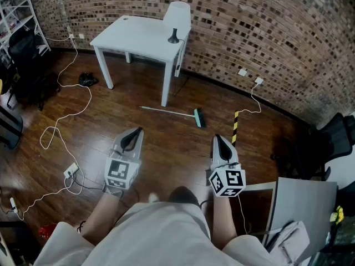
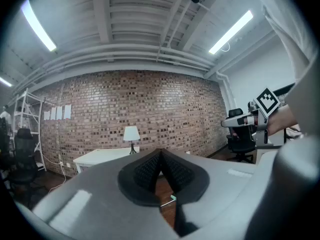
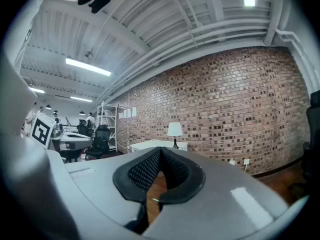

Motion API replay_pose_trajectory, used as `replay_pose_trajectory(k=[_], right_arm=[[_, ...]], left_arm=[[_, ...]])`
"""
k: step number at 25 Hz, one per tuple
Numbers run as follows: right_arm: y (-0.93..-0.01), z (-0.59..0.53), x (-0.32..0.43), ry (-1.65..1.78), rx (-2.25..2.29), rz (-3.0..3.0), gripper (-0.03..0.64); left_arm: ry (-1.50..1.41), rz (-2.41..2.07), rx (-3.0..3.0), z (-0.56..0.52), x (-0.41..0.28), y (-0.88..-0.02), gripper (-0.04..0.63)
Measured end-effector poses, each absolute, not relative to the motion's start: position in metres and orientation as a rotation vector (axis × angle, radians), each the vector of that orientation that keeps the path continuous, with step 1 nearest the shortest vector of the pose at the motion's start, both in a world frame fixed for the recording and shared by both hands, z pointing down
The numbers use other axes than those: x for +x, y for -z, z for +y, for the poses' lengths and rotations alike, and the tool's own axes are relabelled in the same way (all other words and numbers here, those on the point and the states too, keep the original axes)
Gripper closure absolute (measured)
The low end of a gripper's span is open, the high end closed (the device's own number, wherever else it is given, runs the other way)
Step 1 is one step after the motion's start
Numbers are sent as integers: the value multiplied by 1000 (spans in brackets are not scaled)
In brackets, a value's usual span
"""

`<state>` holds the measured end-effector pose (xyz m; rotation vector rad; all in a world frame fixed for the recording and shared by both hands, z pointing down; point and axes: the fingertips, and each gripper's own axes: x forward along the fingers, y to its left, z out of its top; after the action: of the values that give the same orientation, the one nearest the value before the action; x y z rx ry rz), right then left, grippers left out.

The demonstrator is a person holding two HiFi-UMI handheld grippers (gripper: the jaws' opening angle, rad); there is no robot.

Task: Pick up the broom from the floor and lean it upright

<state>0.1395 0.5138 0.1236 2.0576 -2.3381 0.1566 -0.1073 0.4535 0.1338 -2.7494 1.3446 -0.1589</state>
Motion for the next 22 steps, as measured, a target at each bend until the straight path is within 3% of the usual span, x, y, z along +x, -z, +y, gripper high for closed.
replay_pose_trajectory(k=[12,22], right_arm=[[-129,491,134,-154,2062,-2342,603],[-144,409,160,-168,2039,-2378,603]], left_arm=[[168,1356,-2750,432,-116,-143,595],[197,1397,-2723,357,-93,-157,594]])
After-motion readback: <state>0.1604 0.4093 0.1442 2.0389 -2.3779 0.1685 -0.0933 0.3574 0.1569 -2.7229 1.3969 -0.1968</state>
